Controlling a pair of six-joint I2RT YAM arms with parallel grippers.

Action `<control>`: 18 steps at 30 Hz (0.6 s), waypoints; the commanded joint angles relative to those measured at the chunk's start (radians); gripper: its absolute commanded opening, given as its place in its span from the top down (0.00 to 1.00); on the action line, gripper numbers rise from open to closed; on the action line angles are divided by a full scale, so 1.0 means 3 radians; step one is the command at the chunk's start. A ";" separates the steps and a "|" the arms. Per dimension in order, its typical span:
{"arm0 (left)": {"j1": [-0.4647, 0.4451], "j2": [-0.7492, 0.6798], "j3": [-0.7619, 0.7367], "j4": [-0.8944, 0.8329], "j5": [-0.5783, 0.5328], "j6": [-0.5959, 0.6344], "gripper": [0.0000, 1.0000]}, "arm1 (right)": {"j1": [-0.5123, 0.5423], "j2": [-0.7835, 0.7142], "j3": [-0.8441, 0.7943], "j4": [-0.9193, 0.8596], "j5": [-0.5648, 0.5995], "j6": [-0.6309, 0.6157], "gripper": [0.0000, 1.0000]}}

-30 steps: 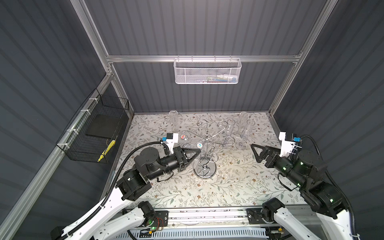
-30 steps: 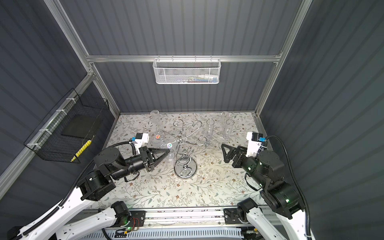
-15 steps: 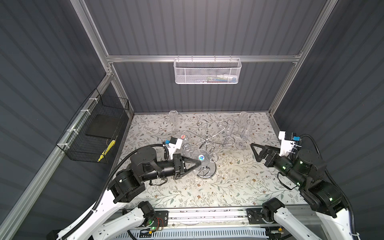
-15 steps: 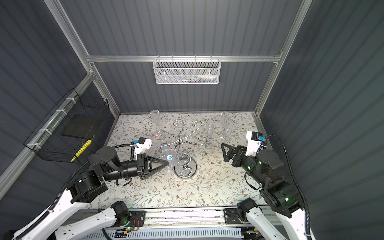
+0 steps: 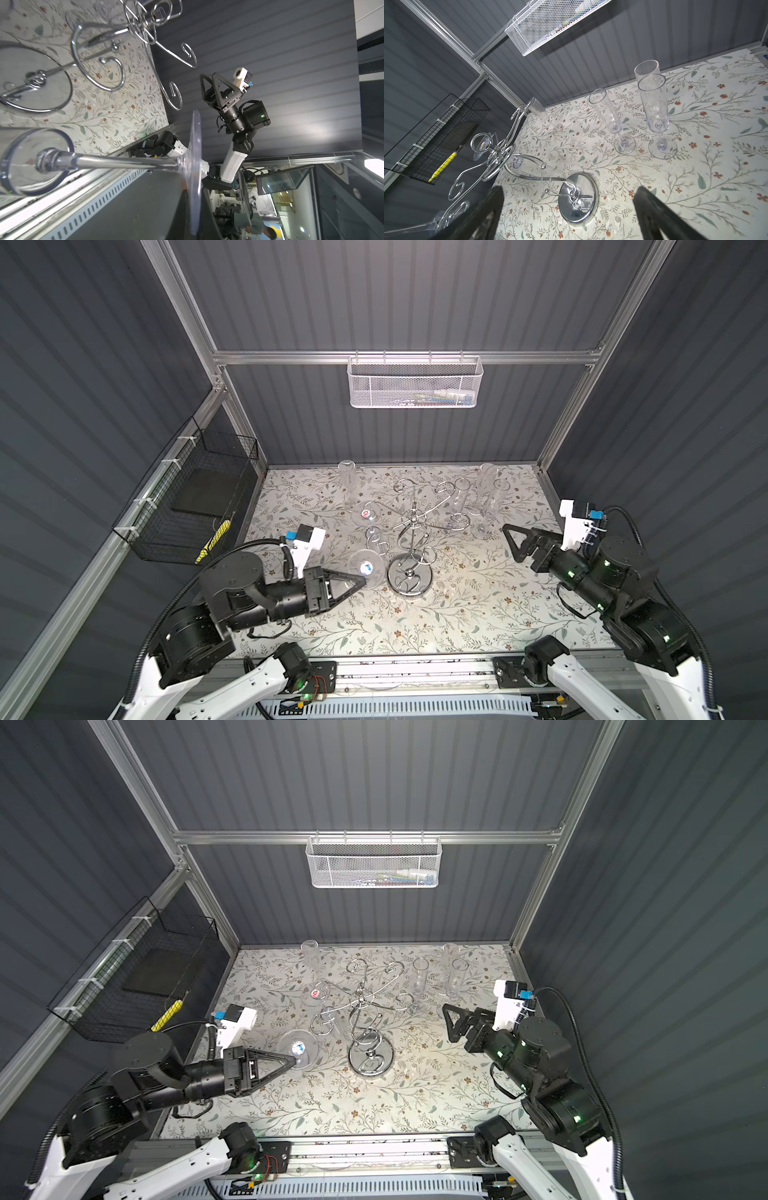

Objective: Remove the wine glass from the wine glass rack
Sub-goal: 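Lift the flute glass off the rack with the left gripper while the right rises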

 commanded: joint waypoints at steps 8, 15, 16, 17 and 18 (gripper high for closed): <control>-0.0002 0.0583 0.1209 -0.1044 -0.1029 0.1443 1.00 | 0.0015 0.0027 0.0236 0.0140 -0.0245 -0.0028 0.01; -0.0002 0.1076 0.1607 -0.1057 -0.1519 0.2795 1.00 | 0.0015 0.0437 0.0785 0.0048 -0.0552 0.0058 0.01; -0.0001 0.1114 0.1581 -0.0948 -0.1542 0.3029 1.00 | 0.0015 0.0522 0.0879 0.0059 -0.0656 0.0066 0.01; -0.0002 0.1142 0.1541 -0.0845 -0.1534 0.3245 1.00 | 0.0015 0.0596 0.0959 0.0066 -0.0731 0.0088 0.01; -0.0002 0.1177 0.1496 -0.0720 -0.1513 0.3478 1.00 | 0.0015 0.0687 0.1060 0.0078 -0.0813 0.0116 0.01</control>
